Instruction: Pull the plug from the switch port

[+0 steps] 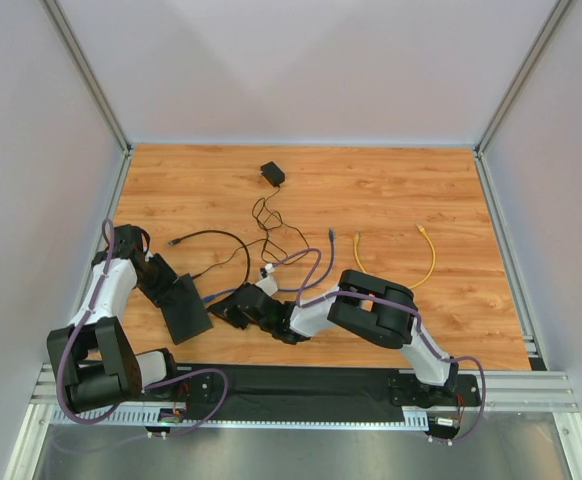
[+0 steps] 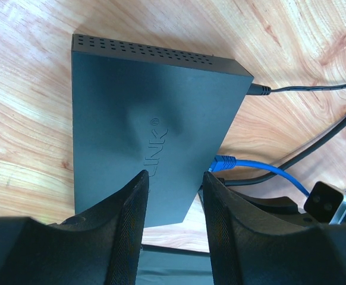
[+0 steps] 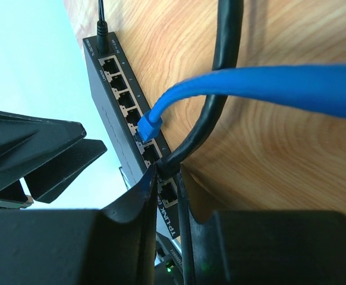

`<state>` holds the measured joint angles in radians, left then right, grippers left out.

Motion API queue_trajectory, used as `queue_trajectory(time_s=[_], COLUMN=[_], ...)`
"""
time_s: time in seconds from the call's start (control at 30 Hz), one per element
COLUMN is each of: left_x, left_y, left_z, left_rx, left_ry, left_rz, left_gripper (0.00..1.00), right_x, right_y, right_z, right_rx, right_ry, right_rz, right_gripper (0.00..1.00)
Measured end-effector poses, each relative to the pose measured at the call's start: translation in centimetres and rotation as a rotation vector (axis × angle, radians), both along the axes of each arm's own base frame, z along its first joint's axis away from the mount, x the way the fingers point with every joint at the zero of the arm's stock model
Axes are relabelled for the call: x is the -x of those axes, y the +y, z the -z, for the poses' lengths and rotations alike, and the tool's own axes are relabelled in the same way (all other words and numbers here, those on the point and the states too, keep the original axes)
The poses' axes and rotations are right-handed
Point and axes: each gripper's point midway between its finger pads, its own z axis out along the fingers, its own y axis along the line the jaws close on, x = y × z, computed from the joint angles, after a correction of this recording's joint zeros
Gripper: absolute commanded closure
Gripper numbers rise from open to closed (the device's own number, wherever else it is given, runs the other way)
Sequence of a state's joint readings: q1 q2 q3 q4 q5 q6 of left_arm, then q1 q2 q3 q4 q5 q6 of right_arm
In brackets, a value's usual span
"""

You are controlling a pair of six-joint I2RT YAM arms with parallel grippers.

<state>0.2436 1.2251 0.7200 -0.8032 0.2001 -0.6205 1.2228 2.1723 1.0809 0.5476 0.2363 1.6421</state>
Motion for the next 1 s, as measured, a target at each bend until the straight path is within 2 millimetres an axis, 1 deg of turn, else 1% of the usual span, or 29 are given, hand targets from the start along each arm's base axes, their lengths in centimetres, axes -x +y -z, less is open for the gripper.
queue_trajectory(time_s=[0.1,0.13,0.23,0.47,0.53,0.57,0.63,0.67,0.73,0.83,1.0], left_x=[0.0,0.1,0.2,0.7,0.8,0.9,1.1,1.1,1.1,1.1,1.2], left_y=[0.0,0.0,0.0,0.2,0.3,0.4,0.3,0.3,0.2,0.3,0.4], left_z=[0.1,0.2,0.6,1.0,1.2,1.4,1.7,1.7,1.8,1.9,2.0], left_rx=[0.002,0.004,0.007,-0.006,-0.01,-0.011,-0.003,-0.001,0.005,0.005,-0.001], left_ry=[0.007,0.013,0.032,0.066,0.08,0.091,0.112,0.119,0.131,0.142,0.162], left_rz=[-0.001,-0.001,-0.002,-0.008,-0.01,-0.011,-0.015,-0.015,-0.017,-0.018,-0.025], left_gripper=[0.53,0.53,0.53,0.57,0.61,0.65,0.7,0.75,0.8,0.83,0.91], right_x=[0.0,0.0,-0.2,-0.6,-0.6,-0.7,-0.7,-0.7,-0.6,-0.6,-0.7], right_y=[0.0,0.0,-0.1,-0.4,-0.4,-0.4,-0.5,-0.5,-0.5,-0.5,-0.5], right_z=[0.0,0.0,0.0,-0.1,-0.1,-0.1,-0.1,0.0,0.0,0.0,0.0], right_rx=[-0.002,-0.002,-0.007,-0.031,-0.036,-0.038,-0.039,-0.039,-0.038,-0.036,-0.032], right_ry=[0.007,0.008,0.014,0.022,0.027,0.029,0.032,0.034,0.034,0.03,0.025], right_rz=[0.006,0.008,0.019,0.057,0.067,0.07,0.072,0.072,0.075,0.079,0.083], right_gripper=[0.93,0.97,1.0,1.0,1.0,1.0,1.0,1.0,1.0,1.0,1.0])
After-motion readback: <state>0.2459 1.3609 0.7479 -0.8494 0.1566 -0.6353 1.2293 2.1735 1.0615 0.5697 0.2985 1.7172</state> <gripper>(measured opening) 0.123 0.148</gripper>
